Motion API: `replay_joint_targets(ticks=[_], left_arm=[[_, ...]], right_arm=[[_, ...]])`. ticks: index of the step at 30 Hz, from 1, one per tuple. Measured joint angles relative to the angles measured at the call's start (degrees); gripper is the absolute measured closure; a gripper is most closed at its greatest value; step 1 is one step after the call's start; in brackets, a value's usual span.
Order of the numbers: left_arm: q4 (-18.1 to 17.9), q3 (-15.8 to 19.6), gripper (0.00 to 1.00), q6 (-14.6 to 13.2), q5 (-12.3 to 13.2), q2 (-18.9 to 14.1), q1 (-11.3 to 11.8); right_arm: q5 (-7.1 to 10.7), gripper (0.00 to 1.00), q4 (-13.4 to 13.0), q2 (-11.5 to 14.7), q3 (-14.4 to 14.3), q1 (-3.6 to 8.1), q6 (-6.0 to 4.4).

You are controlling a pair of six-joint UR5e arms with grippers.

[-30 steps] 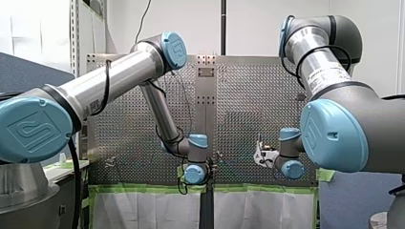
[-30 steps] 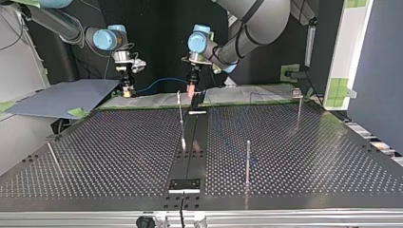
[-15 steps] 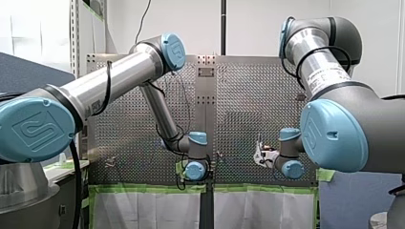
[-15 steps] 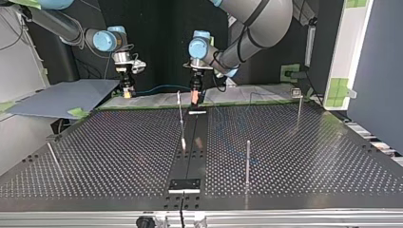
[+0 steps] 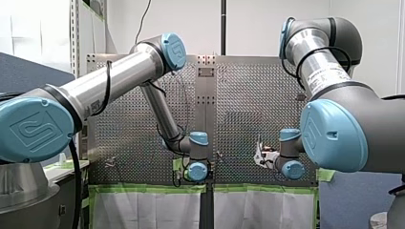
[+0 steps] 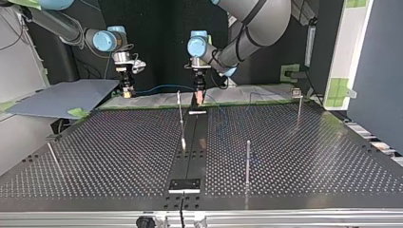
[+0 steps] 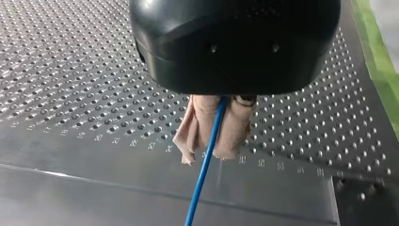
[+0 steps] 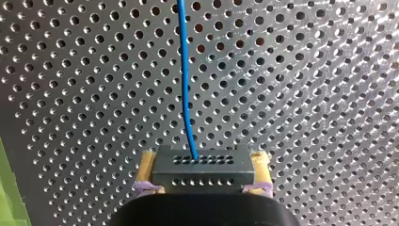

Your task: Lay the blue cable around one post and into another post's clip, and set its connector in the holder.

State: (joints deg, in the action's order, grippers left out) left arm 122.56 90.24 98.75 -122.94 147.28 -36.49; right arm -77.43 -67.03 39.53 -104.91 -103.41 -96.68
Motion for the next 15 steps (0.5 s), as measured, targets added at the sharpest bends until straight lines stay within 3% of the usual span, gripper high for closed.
replay_joint_targets(ticks=[6,15], left_arm=[[-0.3,-0.4,0.91,-2.9,-3.3,1.0,-0.2],[-0.3,-2.7,0.91,0.3,-4.0,2.6,0.1]], right_arm=[[-0.01,1.0,0.3,-0.1,0.0,0.0,0.31],[0.0,1.0,0.5,-0.2,0.0,0.0,0.88]])
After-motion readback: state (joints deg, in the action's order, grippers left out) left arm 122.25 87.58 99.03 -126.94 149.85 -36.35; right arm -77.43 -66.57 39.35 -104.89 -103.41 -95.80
